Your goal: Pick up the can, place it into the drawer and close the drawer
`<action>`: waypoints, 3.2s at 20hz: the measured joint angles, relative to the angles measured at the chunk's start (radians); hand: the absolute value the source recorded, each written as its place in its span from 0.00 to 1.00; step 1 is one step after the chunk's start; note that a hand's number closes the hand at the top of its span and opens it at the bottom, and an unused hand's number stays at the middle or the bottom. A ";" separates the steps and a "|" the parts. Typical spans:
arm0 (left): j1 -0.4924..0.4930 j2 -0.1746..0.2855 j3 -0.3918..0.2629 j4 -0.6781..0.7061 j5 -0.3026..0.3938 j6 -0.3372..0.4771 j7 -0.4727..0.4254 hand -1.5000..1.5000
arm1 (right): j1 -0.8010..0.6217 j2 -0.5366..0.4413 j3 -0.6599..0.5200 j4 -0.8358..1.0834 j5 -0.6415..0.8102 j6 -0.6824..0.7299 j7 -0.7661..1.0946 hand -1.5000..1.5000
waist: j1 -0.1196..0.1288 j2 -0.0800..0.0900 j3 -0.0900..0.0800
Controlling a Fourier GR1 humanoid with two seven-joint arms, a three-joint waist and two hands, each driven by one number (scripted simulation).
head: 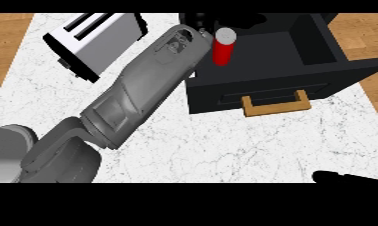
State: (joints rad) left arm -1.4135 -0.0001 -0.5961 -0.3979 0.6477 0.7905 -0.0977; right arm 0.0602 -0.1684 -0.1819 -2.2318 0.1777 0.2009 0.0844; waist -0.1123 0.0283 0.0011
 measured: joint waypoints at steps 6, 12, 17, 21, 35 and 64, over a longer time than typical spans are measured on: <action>-0.007 0.000 -0.001 -0.040 0.042 0.029 -0.021 0.00 | -0.028 -0.049 0.051 0.020 0.182 -0.013 -0.037 0.00 | 0.030 -0.007 0.000; -0.030 0.000 -0.012 -0.048 0.051 0.052 -0.013 0.00 | -0.071 -0.085 0.161 0.100 0.439 -0.053 -0.052 0.00 | 0.063 -0.013 -0.001; -0.038 0.003 -0.013 -0.065 0.047 0.054 0.015 0.00 | -0.113 -0.090 0.249 0.232 0.631 -0.111 -0.072 0.00 | 0.092 -0.019 -0.001; -0.031 0.017 -0.003 -0.090 0.031 0.054 0.036 0.00 | -0.150 -0.082 0.287 0.378 0.759 -0.178 -0.082 0.00 | 0.114 -0.024 -0.001; 0.097 0.218 -0.025 -0.355 -0.059 0.030 0.213 0.00 | -0.344 -0.003 0.229 0.847 0.917 -0.491 -0.164 0.00 | 0.147 -0.047 -0.018; 0.417 0.497 -0.025 -0.848 -0.149 0.004 0.393 0.00 | -0.979 -0.028 0.001 1.770 1.028 -0.924 -0.203 0.00 | 0.188 -0.020 -0.008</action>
State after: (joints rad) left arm -0.9962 0.4965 -0.6214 -1.2457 0.4985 0.7943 0.2957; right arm -0.9191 -0.1967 -0.1809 -0.4619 1.2053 -0.7229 -0.1186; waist 0.0752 0.0083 -0.0072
